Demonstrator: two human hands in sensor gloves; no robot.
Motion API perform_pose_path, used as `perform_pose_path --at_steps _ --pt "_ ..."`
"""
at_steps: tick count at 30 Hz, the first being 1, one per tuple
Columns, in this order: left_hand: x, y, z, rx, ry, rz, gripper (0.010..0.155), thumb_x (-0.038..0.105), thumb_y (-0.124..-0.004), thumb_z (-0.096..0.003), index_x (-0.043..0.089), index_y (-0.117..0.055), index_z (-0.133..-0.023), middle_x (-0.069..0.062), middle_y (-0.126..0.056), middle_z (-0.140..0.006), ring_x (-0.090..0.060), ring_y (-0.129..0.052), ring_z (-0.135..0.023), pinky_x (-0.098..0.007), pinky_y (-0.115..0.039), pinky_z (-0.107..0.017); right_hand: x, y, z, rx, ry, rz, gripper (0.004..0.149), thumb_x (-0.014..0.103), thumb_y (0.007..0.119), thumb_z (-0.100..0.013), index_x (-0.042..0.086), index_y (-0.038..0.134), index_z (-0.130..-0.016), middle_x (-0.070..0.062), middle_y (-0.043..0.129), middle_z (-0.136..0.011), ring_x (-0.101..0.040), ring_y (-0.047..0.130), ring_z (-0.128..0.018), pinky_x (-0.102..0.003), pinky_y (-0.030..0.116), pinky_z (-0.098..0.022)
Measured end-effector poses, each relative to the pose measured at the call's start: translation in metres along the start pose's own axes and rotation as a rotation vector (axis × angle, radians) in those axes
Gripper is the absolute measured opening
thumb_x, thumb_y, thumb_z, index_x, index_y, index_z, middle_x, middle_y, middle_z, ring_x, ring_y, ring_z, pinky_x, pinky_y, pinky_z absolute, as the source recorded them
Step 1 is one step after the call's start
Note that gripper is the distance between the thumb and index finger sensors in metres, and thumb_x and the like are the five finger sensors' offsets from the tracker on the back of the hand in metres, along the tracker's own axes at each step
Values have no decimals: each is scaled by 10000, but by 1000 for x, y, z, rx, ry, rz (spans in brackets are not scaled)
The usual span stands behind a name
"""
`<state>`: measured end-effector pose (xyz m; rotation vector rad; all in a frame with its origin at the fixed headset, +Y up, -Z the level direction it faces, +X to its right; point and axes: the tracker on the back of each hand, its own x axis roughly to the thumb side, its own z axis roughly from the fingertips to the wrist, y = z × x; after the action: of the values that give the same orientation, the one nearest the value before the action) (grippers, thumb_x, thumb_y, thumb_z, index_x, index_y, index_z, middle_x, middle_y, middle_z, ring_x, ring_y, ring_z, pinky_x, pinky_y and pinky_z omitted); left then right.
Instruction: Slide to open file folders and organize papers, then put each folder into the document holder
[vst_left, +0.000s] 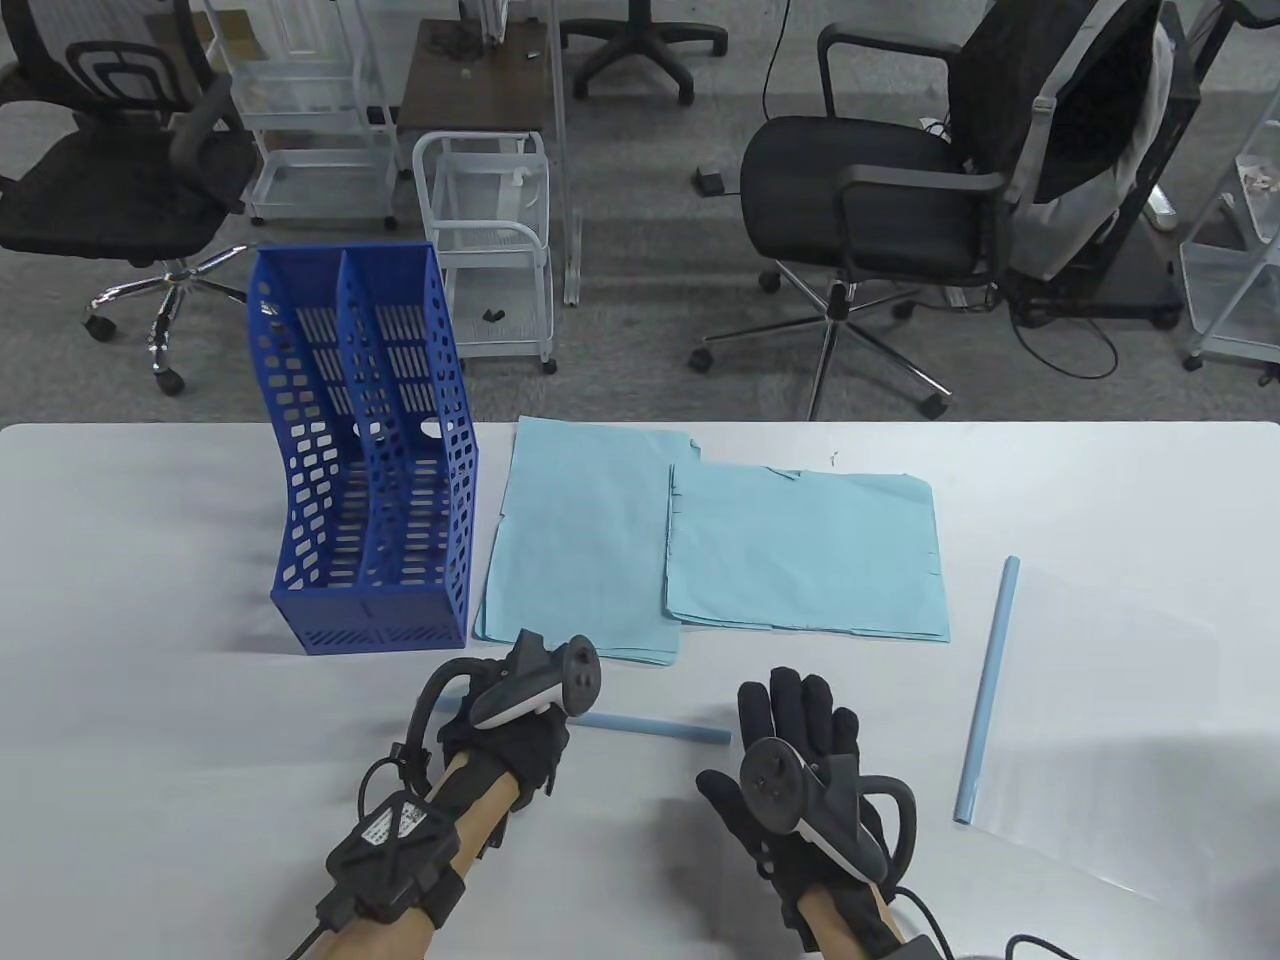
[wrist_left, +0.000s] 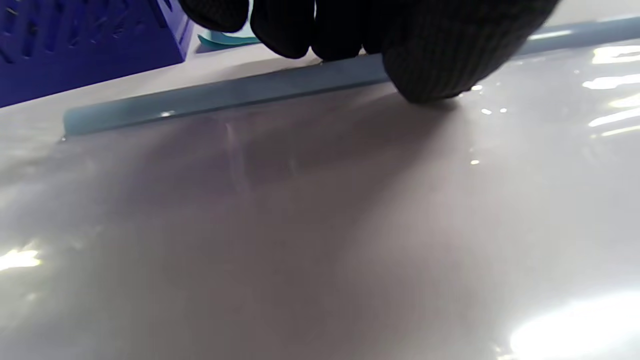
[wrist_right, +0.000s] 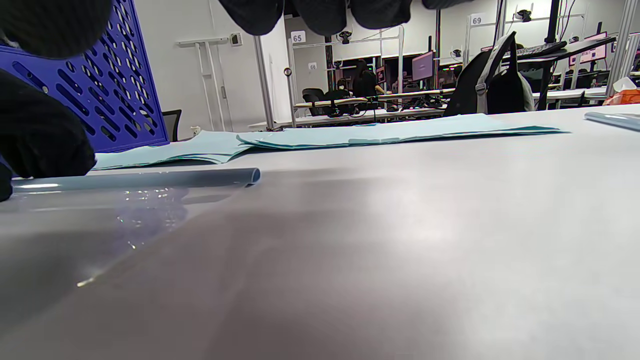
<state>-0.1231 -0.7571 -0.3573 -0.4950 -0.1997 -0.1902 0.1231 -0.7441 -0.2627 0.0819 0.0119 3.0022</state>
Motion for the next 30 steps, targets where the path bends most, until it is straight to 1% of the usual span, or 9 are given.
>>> perform_pose_path --at_steps 5,9,13,14,18,22,25,27,30 --pt "-1 -3 -4 -32 -38 29 532 391 -862 -438 335 -747 -954 76 -744 -1004 -233 -750 -941 -495 -674 -727 -4 1 -1 13 7 -39 891 722 642 -350 276 337 -1058 -77 295 -1175 -405 342 -1074 -591 361 -751" --pt "-10 -10 5 80 -90 67 478 400 -866 -435 333 -808 -905 54 -828 -911 -224 -851 -827 -477 -740 -662 -10 2 -2 45 32 -128 895 723 643 -351 267 340 -1059 -102 308 -1171 -419 361 -1068 -595 371 -749" --pt "-28 -21 30 185 -161 207 472 402 -881 -434 299 -846 -893 17 -885 -848 -213 -921 -734 -461 -793 -599 -18 0 -2 29 55 -258 908 718 669 -348 246 352 -1056 -110 358 -1164 -418 428 -1061 -588 416 -748" --pt "-33 -24 38 207 -181 265 476 397 -884 -434 291 -847 -896 7 -885 -847 -214 -920 -723 -460 -795 -589 -20 -1 -2 26 59 -336 913 711 689 -349 234 359 -1054 -119 387 -1158 -418 468 -1055 -584 442 -746" --pt "-45 -33 66 250 -250 411 483 389 -888 -435 273 -846 -902 -12 -879 -844 -225 -910 -705 -458 -795 -569 -21 -1 -2 -29 64 -567 897 671 767 -334 217 440 -1036 -119 526 -1122 -410 638 -1005 -589 565 -722" --pt "-49 -40 87 292 -300 499 486 389 -886 -433 267 -842 -901 -16 -877 -842 -224 -909 -697 -455 -797 -562 -19 -1 -3 -29 68 -663 854 658 805 -319 236 529 -1008 -60 654 -1078 -346 793 -935 -540 689 -693" --pt "-50 -45 96 307 -333 549 485 386 -889 -432 265 -842 -900 -17 -875 -842 -222 -908 -695 -455 -797 -560 -15 3 -4 18 38 -745 681 599 846 -324 283 725 -914 28 890 -914 -234 968 -769 -467 802 -627" --pt "-51 -47 101 294 -334 550 486 385 -885 -436 267 -836 -904 -15 -872 -849 -220 -909 -697 -454 -798 -563 -11 3 -4 14 10 -754 449 549 850 -352 340 869 -749 115 1029 -689 -127 1059 -578 -389 880 -551" --pt "-50 -50 104 247 -344 573 503 396 -862 -459 301 -793 -948 17 -837 -957 -244 -885 -819 -517 -721 -687 -2 2 -1 -42 -27 -732 423 527 851 -339 317 894 -704 120 1049 -582 -92 1065 -465 -357 903 -500"
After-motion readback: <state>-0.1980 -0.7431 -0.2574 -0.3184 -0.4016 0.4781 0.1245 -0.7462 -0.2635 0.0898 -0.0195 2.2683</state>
